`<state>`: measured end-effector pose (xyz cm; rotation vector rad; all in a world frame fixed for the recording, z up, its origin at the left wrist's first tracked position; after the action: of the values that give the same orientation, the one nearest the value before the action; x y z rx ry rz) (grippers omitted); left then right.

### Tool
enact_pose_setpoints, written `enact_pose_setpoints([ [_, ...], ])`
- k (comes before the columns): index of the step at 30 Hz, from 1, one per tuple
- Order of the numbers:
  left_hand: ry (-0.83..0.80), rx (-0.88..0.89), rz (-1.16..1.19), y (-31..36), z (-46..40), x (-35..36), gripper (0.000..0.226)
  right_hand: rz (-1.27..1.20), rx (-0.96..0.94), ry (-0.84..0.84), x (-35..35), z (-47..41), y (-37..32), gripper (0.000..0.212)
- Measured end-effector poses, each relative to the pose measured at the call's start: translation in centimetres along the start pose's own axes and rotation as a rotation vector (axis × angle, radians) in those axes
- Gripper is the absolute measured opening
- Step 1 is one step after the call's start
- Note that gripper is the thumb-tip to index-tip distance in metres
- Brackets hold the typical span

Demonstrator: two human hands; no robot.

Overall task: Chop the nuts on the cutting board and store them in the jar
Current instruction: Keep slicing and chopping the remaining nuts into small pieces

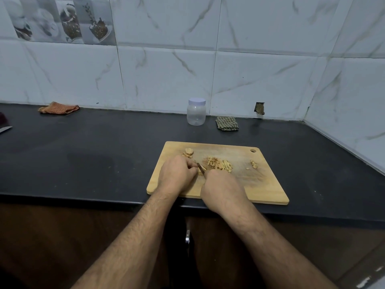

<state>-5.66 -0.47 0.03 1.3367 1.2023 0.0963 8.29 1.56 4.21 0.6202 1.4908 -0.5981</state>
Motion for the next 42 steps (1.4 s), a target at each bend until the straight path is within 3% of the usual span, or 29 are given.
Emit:
enact_pose_setpoints([
  [14,0.03,-0.019,0.005,-0.1,0.1,0.0,0.012,-0.033,0.014,-0.024,0.6,2.7,0.9,0.02],
  [26,0.019,-0.015,0.04,0.0,0.2,-0.1,0.008,-0.043,-0.034,0.056,0.0,1.0,0.4,0.032],
  [35,0.032,-0.026,0.032,-0.3,-0.1,0.0,0.007,0.0,-0.01,-0.008,-0.3,-0.1,-0.3,0.033],
  [42,0.047,-0.026,0.019,-0.1,0.1,0.0,0.008,-0.027,-0.005,-0.02,0.3,2.1,0.9,0.023],
])
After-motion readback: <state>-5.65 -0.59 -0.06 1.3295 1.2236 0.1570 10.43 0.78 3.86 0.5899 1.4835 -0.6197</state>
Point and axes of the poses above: each hand's wrist, its own z-axis away from the middle knuckle, its own x-axis out of the palm, y = z × x, the point moved 4 cm from there along -z, towards the middle knuckle, and after that the axes turned 13 degrees about z, right-handed, at the moved point
